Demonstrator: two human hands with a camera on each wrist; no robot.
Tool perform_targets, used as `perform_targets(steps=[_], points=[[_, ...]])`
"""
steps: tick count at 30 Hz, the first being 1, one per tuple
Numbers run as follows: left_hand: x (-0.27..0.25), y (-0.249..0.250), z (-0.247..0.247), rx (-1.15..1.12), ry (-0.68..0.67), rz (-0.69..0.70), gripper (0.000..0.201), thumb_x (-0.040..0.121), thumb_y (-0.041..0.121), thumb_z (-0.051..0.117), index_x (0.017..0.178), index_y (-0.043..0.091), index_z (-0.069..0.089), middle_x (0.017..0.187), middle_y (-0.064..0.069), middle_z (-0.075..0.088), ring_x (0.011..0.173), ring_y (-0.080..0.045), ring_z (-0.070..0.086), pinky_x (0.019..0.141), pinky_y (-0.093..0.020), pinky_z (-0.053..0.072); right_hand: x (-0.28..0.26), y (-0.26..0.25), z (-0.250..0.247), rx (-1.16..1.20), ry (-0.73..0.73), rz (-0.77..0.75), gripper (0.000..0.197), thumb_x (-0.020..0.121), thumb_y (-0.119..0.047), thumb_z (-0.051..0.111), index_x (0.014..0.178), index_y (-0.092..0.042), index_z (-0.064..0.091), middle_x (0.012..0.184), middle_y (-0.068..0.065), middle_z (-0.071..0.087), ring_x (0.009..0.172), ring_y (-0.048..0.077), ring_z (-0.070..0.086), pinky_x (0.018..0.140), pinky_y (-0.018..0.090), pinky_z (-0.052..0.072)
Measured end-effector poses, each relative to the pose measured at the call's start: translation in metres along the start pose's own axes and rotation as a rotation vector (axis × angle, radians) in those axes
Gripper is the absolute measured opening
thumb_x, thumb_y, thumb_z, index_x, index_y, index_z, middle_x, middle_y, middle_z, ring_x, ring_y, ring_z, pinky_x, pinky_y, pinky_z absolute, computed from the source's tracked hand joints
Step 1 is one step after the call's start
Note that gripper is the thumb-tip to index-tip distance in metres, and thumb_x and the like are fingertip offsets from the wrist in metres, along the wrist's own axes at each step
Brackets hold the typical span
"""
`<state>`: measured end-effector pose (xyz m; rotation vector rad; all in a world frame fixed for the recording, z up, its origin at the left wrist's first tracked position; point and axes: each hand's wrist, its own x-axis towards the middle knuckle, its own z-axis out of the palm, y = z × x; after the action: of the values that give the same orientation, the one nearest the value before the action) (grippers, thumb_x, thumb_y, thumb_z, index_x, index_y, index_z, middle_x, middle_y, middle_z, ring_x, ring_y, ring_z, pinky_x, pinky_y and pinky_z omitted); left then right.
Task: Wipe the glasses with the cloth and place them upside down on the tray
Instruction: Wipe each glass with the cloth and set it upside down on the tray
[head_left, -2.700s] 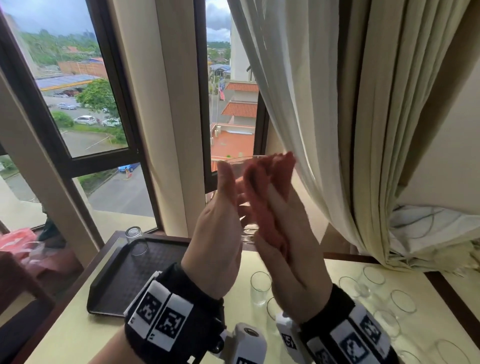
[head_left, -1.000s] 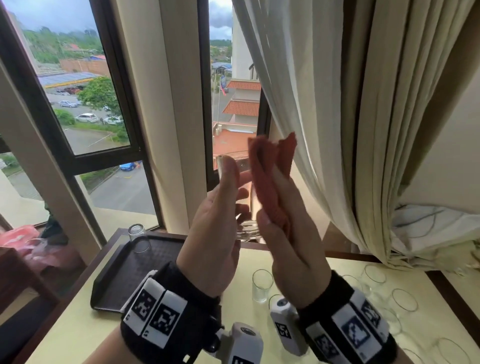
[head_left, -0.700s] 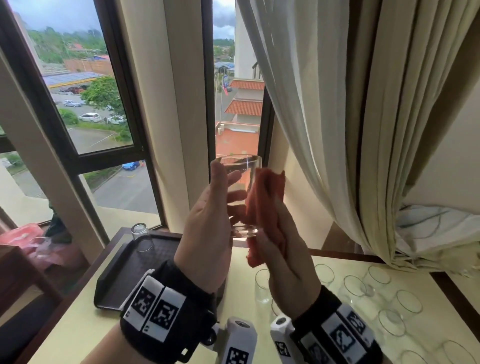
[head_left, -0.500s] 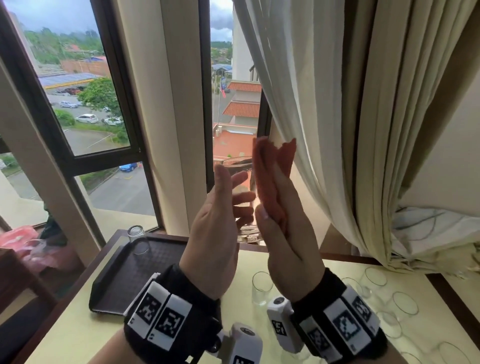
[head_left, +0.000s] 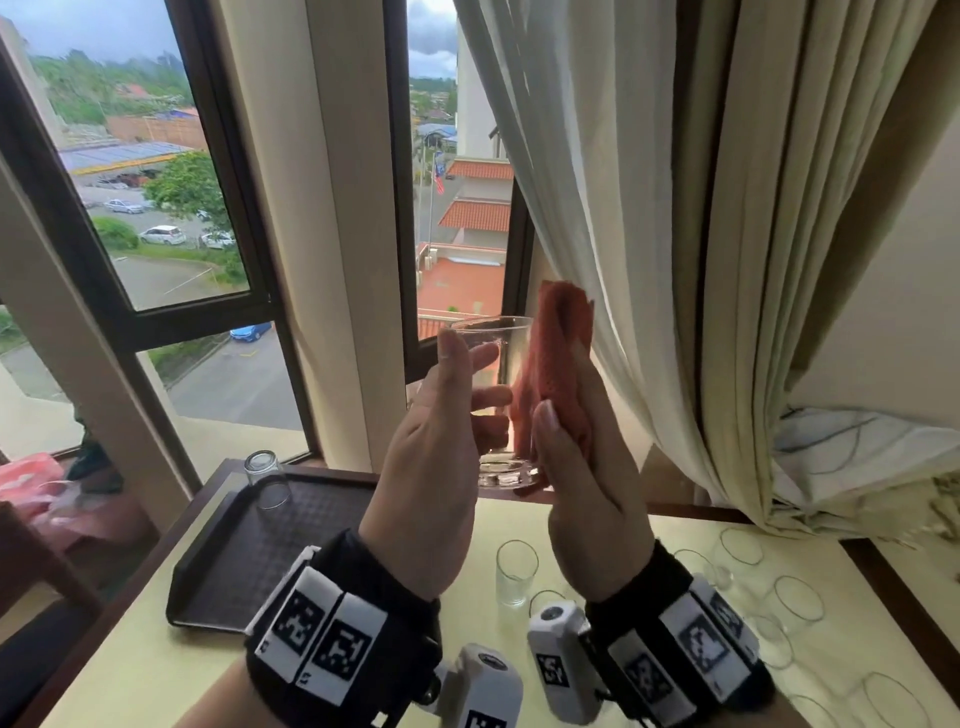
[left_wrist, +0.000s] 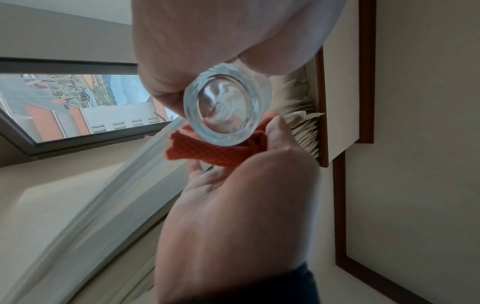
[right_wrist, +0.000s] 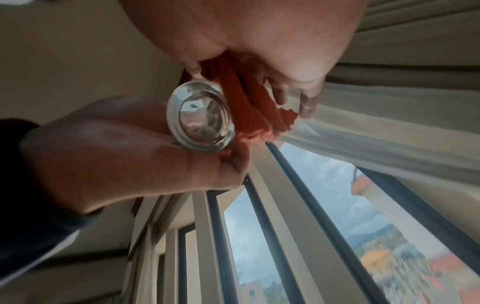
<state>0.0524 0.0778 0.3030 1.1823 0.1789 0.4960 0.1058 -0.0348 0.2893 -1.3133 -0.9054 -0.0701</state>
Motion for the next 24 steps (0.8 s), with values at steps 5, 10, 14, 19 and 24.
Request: perform_targets(steps=[5, 10, 14, 19, 24], points=[[0.005, 0.007, -0.003, 0.017, -0.056, -0.039, 0.078, 0.095, 0.080, 0.048, 0.136, 0.018, 0.071, 0.120, -0.013, 0.077, 0.112, -0.039, 0.072, 0.100, -0.048, 0.057, -0.019, 0.002, -0.002, -0.206, -0.199, -0.277, 0.063, 0.100, 0.001, 0.046, 0.161, -0.004, 0.028, 0.172, 0.006, 0.029, 0.160, 0.028, 0.024, 0.128, 0.049, 0.026], [0.013, 0.017, -0.007, 0.038, 0.003, 0.033, 0.068, 0.076, 0.068, 0.071, 0.121, 0.019, 0.078, 0.090, 0.007, 0.066, 0.069, 0.000, 0.061, 0.064, -0.016, 0.053, -0.062, 0.031, -0.001, 0.002, -0.129, 0.015, 0.056, 0.107, -0.026, 0.050, 0.161, -0.034, 0.039, 0.153, 0.005, 0.055, 0.135, 0.013, 0.059, 0.111, 0.034, 0.049], [0.009, 0.016, -0.003, 0.212, -0.100, 0.167, 0.062, 0.083, 0.054, 0.082, 0.129, 0.015, 0.067, 0.099, 0.010, 0.077, 0.085, -0.006, 0.074, 0.077, -0.026, 0.060, -0.050, 0.032, 0.001, 0.465, 0.112, 0.389, 0.051, 0.096, -0.040, 0.054, 0.145, -0.030, 0.062, 0.136, 0.008, 0.071, 0.121, 0.023, 0.069, 0.095, 0.038, 0.058], [0.001, 0.011, -0.010, 0.607, -0.203, 0.388, 0.063, 0.081, 0.056, 0.080, 0.136, 0.032, 0.061, 0.125, 0.012, 0.073, 0.126, -0.011, 0.067, 0.107, -0.021, 0.048, -0.030, 0.017, -0.014, 0.967, 0.142, 0.634, 0.053, 0.108, -0.038, 0.036, 0.137, -0.008, 0.068, 0.140, 0.024, 0.065, 0.123, 0.036, 0.068, 0.101, 0.050, 0.058], [-0.009, 0.013, -0.010, 0.821, -0.165, 0.500, 0.066, 0.080, 0.065, 0.075, 0.139, 0.040, 0.056, 0.128, 0.020, 0.069, 0.128, -0.004, 0.063, 0.107, -0.018, 0.046, -0.028, 0.013, -0.007, 1.112, 0.128, 0.709, 0.053, 0.112, -0.036, 0.033, 0.148, -0.005, 0.057, 0.147, 0.025, 0.059, 0.132, 0.039, 0.062, 0.101, 0.051, 0.055]])
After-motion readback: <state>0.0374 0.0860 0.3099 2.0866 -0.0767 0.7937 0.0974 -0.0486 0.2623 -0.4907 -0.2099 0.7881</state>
